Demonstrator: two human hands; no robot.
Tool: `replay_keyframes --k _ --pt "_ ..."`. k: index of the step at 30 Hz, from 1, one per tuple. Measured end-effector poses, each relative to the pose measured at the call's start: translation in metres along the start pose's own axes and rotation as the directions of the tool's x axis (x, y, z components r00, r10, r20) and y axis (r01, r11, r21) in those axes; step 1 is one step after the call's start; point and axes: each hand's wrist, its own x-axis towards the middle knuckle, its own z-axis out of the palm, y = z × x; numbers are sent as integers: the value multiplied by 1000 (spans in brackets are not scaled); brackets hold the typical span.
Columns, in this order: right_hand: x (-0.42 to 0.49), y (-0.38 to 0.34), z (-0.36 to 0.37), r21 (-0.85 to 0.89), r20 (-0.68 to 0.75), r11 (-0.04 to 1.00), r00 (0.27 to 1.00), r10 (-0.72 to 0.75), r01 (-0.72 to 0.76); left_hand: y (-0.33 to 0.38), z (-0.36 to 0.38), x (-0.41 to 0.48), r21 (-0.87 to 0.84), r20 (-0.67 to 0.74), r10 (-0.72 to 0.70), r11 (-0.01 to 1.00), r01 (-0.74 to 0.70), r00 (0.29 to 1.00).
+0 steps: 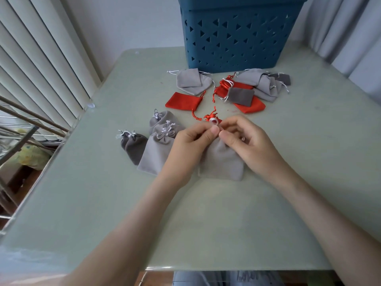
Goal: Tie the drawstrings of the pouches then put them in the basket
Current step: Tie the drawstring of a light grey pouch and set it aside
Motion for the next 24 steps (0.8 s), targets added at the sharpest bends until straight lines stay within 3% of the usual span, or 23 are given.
replay_keyframes --k 4,7,12,17,21,24 --pt "0 4 2 -23 65 999 997 51 -50 0 -1 -1 -199 73 -34 979 48 997" --pt "1 6 -2 -107 120 993 991 66 -53 1 -2 -2 -245 116 -57 966 85 992" --pt "1 4 -10 -128 189 991 980 59 -35 5 -7 0 -192 93 -108 973 124 990" --pt "5 8 -17 -320 177 946 978 113 -51 5 -9 1 2 22 -111 994 111 994" --pt "4 7 -20 -102 80 970 970 228 -220 2 -8 2 1 -59 -124 992 124 990" --pt "5 5 -19 134 3 964 973 230 -229 0 -8 3 -21 -141 -152 988 150 978"
